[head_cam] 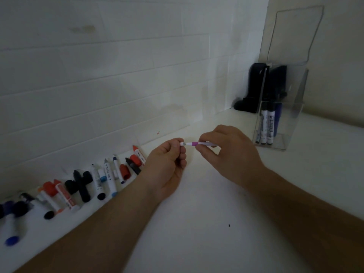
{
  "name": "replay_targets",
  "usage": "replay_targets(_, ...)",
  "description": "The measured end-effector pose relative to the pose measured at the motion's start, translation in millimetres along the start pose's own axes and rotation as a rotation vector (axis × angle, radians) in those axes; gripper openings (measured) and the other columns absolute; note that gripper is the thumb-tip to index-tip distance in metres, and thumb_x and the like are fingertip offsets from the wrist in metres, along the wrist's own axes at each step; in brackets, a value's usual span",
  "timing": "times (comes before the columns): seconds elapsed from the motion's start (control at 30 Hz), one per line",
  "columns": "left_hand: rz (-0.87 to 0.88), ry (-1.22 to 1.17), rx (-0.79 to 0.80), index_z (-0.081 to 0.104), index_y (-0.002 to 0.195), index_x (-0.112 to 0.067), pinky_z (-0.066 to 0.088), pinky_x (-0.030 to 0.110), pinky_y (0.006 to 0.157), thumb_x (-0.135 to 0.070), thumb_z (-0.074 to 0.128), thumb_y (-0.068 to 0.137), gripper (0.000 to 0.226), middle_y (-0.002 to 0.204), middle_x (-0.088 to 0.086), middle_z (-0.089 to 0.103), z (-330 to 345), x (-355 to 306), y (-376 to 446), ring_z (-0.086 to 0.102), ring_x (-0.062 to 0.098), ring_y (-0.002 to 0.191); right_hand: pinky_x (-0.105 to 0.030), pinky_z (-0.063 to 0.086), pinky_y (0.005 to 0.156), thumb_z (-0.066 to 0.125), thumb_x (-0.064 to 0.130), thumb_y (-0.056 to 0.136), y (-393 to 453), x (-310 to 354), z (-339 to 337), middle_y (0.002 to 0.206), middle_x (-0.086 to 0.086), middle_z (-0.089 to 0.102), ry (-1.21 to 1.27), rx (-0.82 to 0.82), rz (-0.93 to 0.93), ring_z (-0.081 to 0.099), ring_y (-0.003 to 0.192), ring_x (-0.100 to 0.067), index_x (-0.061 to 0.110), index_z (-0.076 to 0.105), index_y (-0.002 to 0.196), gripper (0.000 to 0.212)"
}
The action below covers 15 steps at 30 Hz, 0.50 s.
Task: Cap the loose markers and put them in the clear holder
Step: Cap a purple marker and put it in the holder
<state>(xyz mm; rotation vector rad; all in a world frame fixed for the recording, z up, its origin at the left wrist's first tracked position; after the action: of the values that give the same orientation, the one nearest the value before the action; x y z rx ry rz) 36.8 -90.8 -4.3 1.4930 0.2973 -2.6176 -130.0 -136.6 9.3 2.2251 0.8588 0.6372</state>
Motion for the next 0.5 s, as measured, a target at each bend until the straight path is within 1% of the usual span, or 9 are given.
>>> replay_targets(0.07, 0.035, 0.051, -0.005, 0.065, 0.103, -0.005, 0.042, 0.024, 0.064, -0.012, 0.044, 0.106, 0.023, 0.073, 0.004, 0.055, 0.8, 0.6, -1.4, 0.047, 0.012, 0.065, -0.029, 0.042, 0.066, 0.057, 0.047, 0.095, -1.0, -0.4, -0.2, 0.08, 0.007, 0.058, -0.005, 0.0, 0.001, 0.052, 0.073, -0.015, 0.031, 0.073, 0.1, 0.023)
replay_targets(0.1, 0.076, 0.118, -0.014, 0.065, 0.104, -0.004, 0.042, 0.024, 0.064, -0.011, 0.045, 0.106, 0.022, 0.073, 0.004, 0.056, 1.5, 0.4, -2.9, 0.047, 0.012, 0.065, -0.03, 0.043, 0.065, 0.057, 0.047, 0.095, -1.1, -0.6, -0.6, 0.08, 0.006, 0.058, -0.017, 0.002, -0.002, 0.052, 0.073, -0.016, 0.031, 0.073, 0.099, 0.023)
replay_targets(0.17, 0.215, 0.393, -0.037, 0.064, 0.104, -0.005, 0.045, 0.025, 0.065, -0.011, 0.049, 0.104, 0.017, 0.076, 0.004, 0.06, 3.1, 0.5, -7.2, 0.05, 0.011, 0.066, -0.034, 0.046, 0.065, 0.055, 0.047, 0.096, -1.1, -0.1, -1.9, 0.082, 0.005, 0.059, -0.069, 0.014, -0.026, 0.051, 0.073, -0.017, 0.031, 0.073, 0.098, 0.024)
replay_targets(0.23, 0.372, 0.689, -0.053, 0.063, 0.1, -0.013, 0.051, 0.027, 0.067, -0.017, 0.055, 0.102, 0.009, 0.084, 0.005, 0.066, 5.2, 1.6, -12.4, 0.056, 0.01, 0.069, -0.036, 0.047, 0.064, 0.053, 0.048, 0.097, -0.8, 1.9, -3.3, 0.084, 0.004, 0.06, -0.102, 0.032, -0.052, 0.052, 0.073, -0.018, 0.03, 0.073, 0.098, 0.027)
replay_targets(0.27, 0.422, 0.77, -0.065, 0.062, 0.097, -0.018, 0.052, 0.028, 0.069, -0.019, 0.056, 0.101, 0.007, 0.086, 0.005, 0.068, 5.7, 2.0, -14.0, 0.058, 0.01, 0.07, -0.035, 0.048, 0.065, 0.052, 0.047, 0.097, -0.7, 2.6, -3.8, 0.085, 0.004, 0.061, -0.098, 0.044, -0.058, 0.053, 0.074, -0.018, 0.03, 0.073, 0.099, 0.028)
replay_targets(0.33, 0.456, 0.825, -0.071, 0.061, 0.093, -0.022, 0.053, 0.03, 0.071, -0.021, 0.055, 0.101, 0.01, 0.085, 0.001, 0.069, 4.1, 1.6, -14.2, 0.059, 0.009, 0.072, -0.035, 0.05, 0.065, 0.052, 0.047, 0.099, -0.6, 3.3, -4.1, 0.087, 0.006, 0.062, -0.064, 0.08, -0.067, 0.057, 0.073, -0.017, 0.031, 0.074, 0.101, 0.027)
replay_targets(0.4, 0.437, 0.8, -0.049, 0.062, 0.091, -0.021, 0.051, 0.031, 0.071, -0.022, 0.054, 0.102, 0.014, 0.08, -0.003, 0.069, 0.4, 0.3, -12.4, 0.059, 0.01, 0.07, -0.035, 0.051, 0.063, 0.05, 0.048, 0.099, -0.3, 3.8, -4.2, 0.087, 0.007, 0.063, -0.035, 0.109, -0.068, 0.06, 0.071, -0.016, 0.031, 0.074, 0.102, 0.029)
replay_targets(0.47, 0.426, 0.741, -0.025, 0.063, 0.09, -0.016, 0.05, 0.033, 0.071, -0.022, 0.047, 0.105, 0.022, 0.078, 0.0, 0.07, -1.2, -0.1, -12.3, 0.058, 0.012, 0.069, -0.034, 0.051, 0.061, 0.046, 0.05, 0.1, -0.2, 4.6, -3.6, 0.084, 0.008, 0.063, -0.046, 0.126, -0.064, 0.06, 0.07, -0.016, 0.031, 0.074, 0.1, 0.034)
replay_targets(0.5, 0.44, 0.749, -0.022, 0.063, 0.09, -0.014, 0.049, 0.033, 0.069, -0.022, 0.043, 0.106, 0.027, 0.077, 0.001, 0.069, -1.3, -0.3, -12.7, 0.057, 0.013, 0.068, -0.033, 0.049, 0.059, 0.044, 0.051, 0.1, -0.4, 5.2, -3.3, 0.082, 0.007, 0.062, -0.056, 0.127, -0.06, 0.06, 0.068, -0.016, 0.031, 0.074, 0.098, 0.036)
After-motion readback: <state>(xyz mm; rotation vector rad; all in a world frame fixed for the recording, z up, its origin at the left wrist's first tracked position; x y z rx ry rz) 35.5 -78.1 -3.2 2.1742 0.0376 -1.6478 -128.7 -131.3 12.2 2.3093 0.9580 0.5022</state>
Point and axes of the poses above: each hand's wrist, its own y-axis towards the middle knuckle, its own z-axis out of the palm, x = y × z, the point moved 2 cm from there along y, towards the middle knuckle
